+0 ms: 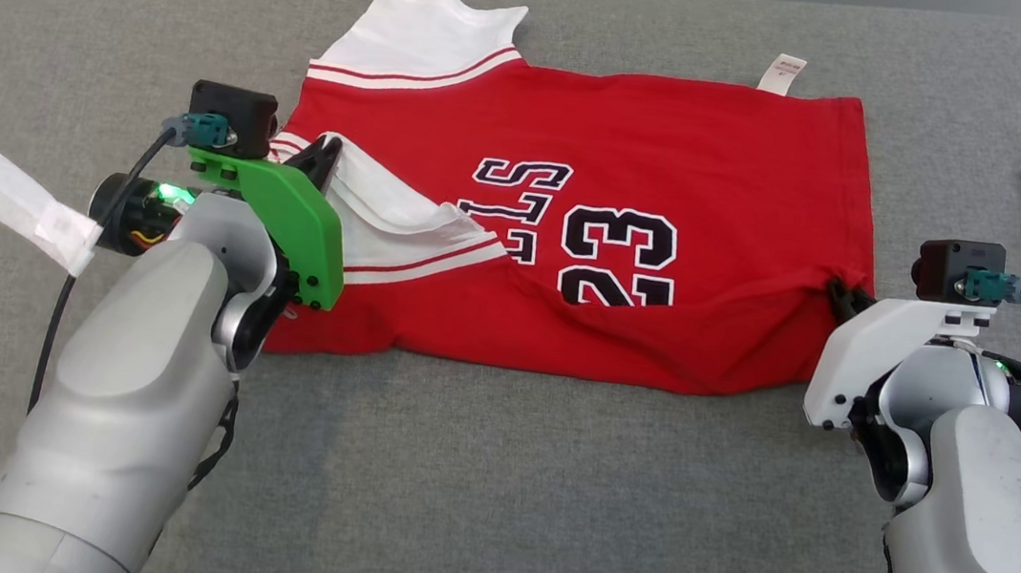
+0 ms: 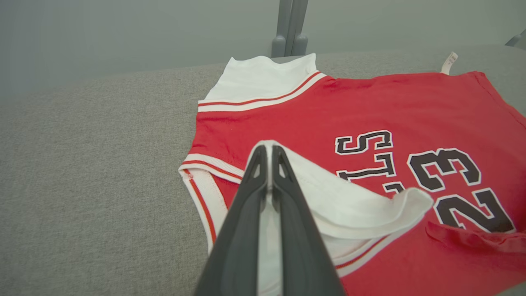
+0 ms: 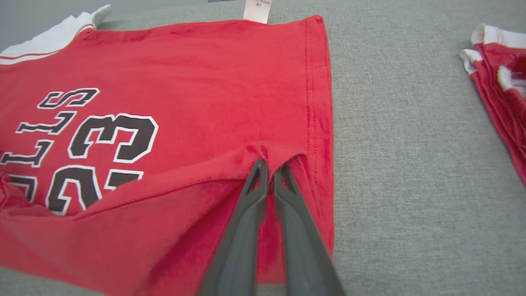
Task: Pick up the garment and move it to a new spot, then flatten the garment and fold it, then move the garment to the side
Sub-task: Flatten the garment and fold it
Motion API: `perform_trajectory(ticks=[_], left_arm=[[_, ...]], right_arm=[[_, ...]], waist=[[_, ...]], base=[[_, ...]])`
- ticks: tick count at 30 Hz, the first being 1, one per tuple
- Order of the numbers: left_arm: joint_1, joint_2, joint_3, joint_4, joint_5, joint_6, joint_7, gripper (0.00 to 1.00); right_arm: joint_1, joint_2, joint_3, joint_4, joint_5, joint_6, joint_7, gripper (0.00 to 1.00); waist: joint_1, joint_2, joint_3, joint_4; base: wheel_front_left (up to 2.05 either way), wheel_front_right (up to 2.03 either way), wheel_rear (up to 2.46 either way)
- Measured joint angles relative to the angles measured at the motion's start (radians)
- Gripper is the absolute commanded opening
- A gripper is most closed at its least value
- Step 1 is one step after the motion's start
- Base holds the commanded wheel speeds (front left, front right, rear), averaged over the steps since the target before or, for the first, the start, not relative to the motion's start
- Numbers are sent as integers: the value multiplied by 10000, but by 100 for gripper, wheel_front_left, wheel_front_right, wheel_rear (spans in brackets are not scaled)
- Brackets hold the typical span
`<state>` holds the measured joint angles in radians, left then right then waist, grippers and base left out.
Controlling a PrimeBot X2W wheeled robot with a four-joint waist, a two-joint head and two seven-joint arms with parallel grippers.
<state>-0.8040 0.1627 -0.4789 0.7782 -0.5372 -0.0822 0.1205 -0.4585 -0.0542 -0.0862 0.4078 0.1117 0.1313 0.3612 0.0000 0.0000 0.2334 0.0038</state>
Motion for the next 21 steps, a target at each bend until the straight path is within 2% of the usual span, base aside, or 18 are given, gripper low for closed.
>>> perform_trajectory(ticks=[1,2,3,10,16,21], left_arm=[[-75,-6,17,144,-8,2,-40,3],[-149,2,23,280,-6,4,-90,47],[-204,10,25,383,-2,6,-161,100],[-432,163,127,719,-92,-71,-575,100],[-396,834,232,382,-359,-263,-426,100],[327,1555,305,-330,-892,-366,487,100]], right_arm=[[-28,2,-27,59,-17,0,42,100],[-53,6,-65,88,-35,0,63,100],[-89,8,-111,105,-46,0,61,100],[-290,10,-407,96,-174,0,15,100],[-106,-385,-226,-372,-56,0,458,100],[562,-890,8,-1068,190,0,945,100]], waist=[[0,0,3,-20],[-1,0,5,-43],[0,0,6,-63],[0,0,-93,-165],[0,0,-306,-149],[0,0,-616,-84]], base=[[0,0,0],[0,0,0],[0,0,0],[0,0,0],[0,0,0],[0,0,0]])
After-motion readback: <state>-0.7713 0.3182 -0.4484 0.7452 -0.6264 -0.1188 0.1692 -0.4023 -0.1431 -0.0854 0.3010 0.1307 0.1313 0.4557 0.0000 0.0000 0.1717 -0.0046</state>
